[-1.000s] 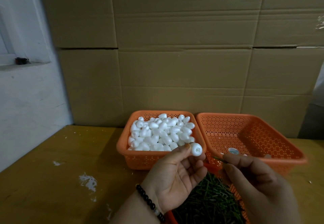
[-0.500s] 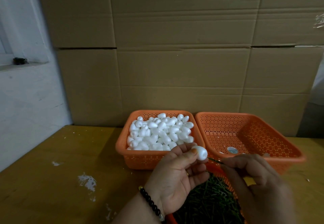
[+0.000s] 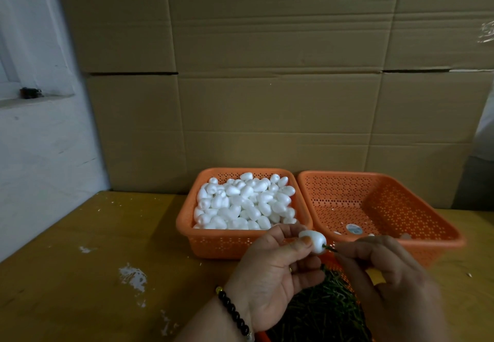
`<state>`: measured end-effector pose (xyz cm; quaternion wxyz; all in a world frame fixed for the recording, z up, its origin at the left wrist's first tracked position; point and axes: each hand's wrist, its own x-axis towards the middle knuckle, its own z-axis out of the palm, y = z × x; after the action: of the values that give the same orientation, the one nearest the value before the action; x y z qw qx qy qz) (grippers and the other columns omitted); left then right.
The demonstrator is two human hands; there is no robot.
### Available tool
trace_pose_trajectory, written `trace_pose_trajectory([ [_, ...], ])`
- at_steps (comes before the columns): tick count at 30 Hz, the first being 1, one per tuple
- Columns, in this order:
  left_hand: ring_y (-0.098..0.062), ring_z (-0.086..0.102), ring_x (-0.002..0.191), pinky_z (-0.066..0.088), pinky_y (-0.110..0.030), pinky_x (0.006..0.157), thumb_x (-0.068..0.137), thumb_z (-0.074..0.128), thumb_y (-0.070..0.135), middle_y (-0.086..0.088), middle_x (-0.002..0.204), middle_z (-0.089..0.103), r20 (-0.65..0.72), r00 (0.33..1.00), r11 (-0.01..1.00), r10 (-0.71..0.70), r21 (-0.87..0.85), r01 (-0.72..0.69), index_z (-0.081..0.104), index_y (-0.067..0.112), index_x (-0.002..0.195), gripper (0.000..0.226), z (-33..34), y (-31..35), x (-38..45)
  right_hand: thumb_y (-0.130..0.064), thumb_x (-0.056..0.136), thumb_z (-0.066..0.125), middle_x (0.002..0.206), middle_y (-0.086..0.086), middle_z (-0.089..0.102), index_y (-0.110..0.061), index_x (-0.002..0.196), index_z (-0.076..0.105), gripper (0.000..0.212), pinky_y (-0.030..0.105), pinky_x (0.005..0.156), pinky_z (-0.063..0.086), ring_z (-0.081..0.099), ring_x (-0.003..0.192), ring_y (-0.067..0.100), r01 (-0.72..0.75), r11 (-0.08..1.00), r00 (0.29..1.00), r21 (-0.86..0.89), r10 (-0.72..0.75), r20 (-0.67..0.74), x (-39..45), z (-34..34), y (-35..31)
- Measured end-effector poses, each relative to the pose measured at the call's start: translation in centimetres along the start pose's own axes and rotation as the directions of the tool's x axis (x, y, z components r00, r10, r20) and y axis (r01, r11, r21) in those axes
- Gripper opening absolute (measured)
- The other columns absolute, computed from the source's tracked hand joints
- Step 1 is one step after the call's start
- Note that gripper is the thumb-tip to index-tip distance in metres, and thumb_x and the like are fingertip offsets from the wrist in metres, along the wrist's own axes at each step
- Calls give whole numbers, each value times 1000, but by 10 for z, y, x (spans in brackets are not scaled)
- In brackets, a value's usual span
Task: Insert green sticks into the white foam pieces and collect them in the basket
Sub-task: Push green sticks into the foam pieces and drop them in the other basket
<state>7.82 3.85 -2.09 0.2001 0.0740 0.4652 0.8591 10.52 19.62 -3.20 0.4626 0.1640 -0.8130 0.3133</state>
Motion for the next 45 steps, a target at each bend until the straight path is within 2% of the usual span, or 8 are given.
trace_pose_trajectory([
  [7,-16,62,69,55,-30,59,66,72,9,-12,87,69,8,1000,1000,2,7,-2,59,9,107,43,1,-1,-1,-24,73,69,80,-9,61,-17,76,72,8,2,69,40,55,72,-3,0,1000,1000,-22,0,-17,-3,2,5],
  [13,-16,62,69,56,-30,59,66,72,8,-12,87,70,13,1000,1000,5,15,-5,59,9,106,43,1,0,-2,-32,77,63,81,-10,60,-21,78,70,13,1,70,40,54,73,-5,8,1000,1000,-16,-8,7,-3,1,3],
  [17,-17,61,70,56,-30,59,66,72,9,-12,88,69,16,1000,1000,9,30,-9,59,9,107,43,1,0,-3,-19,70,69,80,-11,60,-19,77,71,8,-1,69,38,54,72,-6,-3,1000,1000,-27,4,4,-2,2,3],
  [25,-19,62,73,56,-32,62,66,72,9,-12,90,69,14,1000,999,20,39,-21,58,10,107,43,2,-1,-2,-15,73,72,82,-11,61,-20,80,71,9,1,69,40,55,75,-5,-10,1000,1000,-17,10,20,-3,3,6],
  [31,-20,64,74,56,-32,64,67,72,10,-13,90,70,15,999,999,31,28,-31,58,10,106,42,1,-1,-1,-11,72,77,85,-9,62,-21,84,71,16,7,70,44,56,76,-2,-28,1000,999,-5,28,24,-4,4,7],
  [34,-20,66,77,56,-32,64,68,71,9,-12,91,71,8,1000,999,30,16,-30,56,8,113,48,1,-1,-1,-21,75,78,89,-8,61,-20,90,70,17,10,70,45,55,75,-1,-32,999,999,19,32,30,-3,5,6],
  [39,-26,67,83,58,-35,67,70,68,4,-16,91,70,-28,998,996,51,-71,-53,46,-1,126,60,2,1,0,-26,61,75,94,-9,57,-23,101,62,42,16,68,46,55,69,1,-70,997,997,46,68,27,-2,4,2],
  [45,-27,68,86,58,-34,70,68,68,4,-18,96,69,-82,989,985,121,-112,-130,54,0,115,49,1,4,2,-27,60,74,94,-12,56,-22,99,62,41,20,67,46,55,69,1,-69,997,996,45,66,55,-2,3,1],
])
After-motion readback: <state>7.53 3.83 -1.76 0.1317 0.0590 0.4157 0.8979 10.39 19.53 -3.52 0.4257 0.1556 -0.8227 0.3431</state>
